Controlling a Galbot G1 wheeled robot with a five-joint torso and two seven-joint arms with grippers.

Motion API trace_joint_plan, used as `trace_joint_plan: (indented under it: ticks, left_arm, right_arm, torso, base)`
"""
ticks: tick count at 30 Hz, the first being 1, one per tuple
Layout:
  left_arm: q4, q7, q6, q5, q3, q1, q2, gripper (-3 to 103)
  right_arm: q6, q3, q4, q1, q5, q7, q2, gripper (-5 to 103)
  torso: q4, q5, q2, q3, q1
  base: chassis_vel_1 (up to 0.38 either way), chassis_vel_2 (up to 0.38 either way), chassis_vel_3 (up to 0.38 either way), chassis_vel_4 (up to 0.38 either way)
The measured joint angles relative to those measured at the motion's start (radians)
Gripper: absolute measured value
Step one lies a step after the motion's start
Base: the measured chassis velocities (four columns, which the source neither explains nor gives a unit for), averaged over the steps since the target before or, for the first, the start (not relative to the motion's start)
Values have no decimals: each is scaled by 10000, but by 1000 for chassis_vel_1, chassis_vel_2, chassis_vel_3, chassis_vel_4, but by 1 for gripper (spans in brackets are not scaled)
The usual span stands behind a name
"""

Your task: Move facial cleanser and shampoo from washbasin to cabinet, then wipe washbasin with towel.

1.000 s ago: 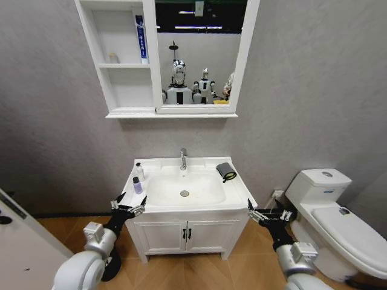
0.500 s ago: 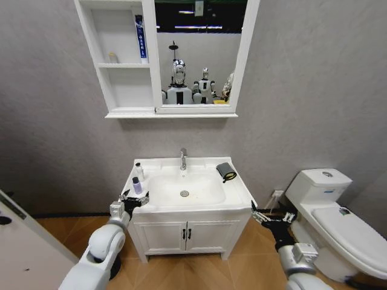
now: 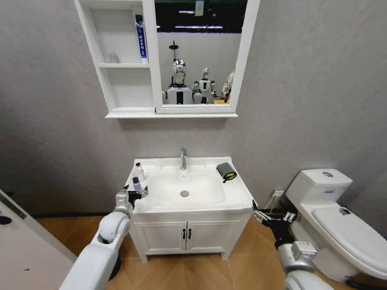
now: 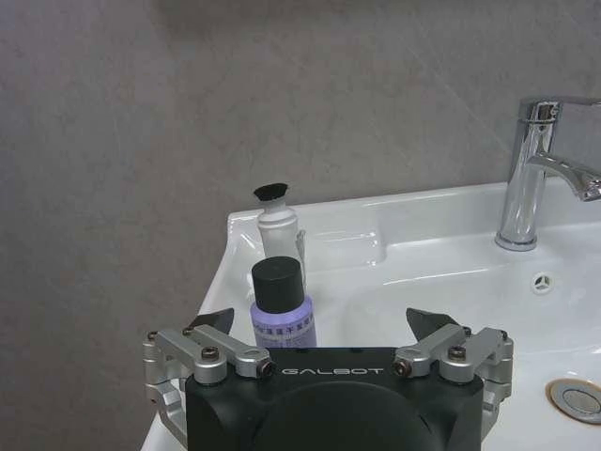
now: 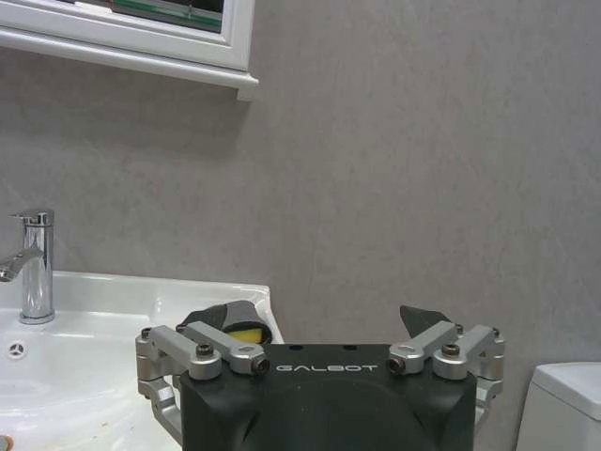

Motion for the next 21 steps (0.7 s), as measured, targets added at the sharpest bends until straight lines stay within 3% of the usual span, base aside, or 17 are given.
trace_joint_plan:
  ticks: [9,14,19,21]
  left_arm:
    - [745,68,-210,-14,150,-448,-64,100]
    - [1192,373,-1168,-86,95,-401,-313,100]
    - [1294,343,-1621,22,-22,-127,-470,100]
    - [1546,243,-2078,149,-139,-101,-575,100]
  right_arm:
    - [134,-46,-80,-9,-120,11,110,100]
    - [135,-39,-82,-15,-89,12,97,100]
    - [134,9,-111,-3,-54,12,33,100]
    - [135,7,-170,8,-29,10,27,100]
  torso:
    - [1,0,0,-1,0]
    - [-1,0,0,0,0]
    - [3,0,0,0,0]
    - [2,0,0,0,-2]
  base:
    - [0,0,0,0]
    - [0,0,0,0]
    - [0,0,0,0]
    - [0,0,0,0]
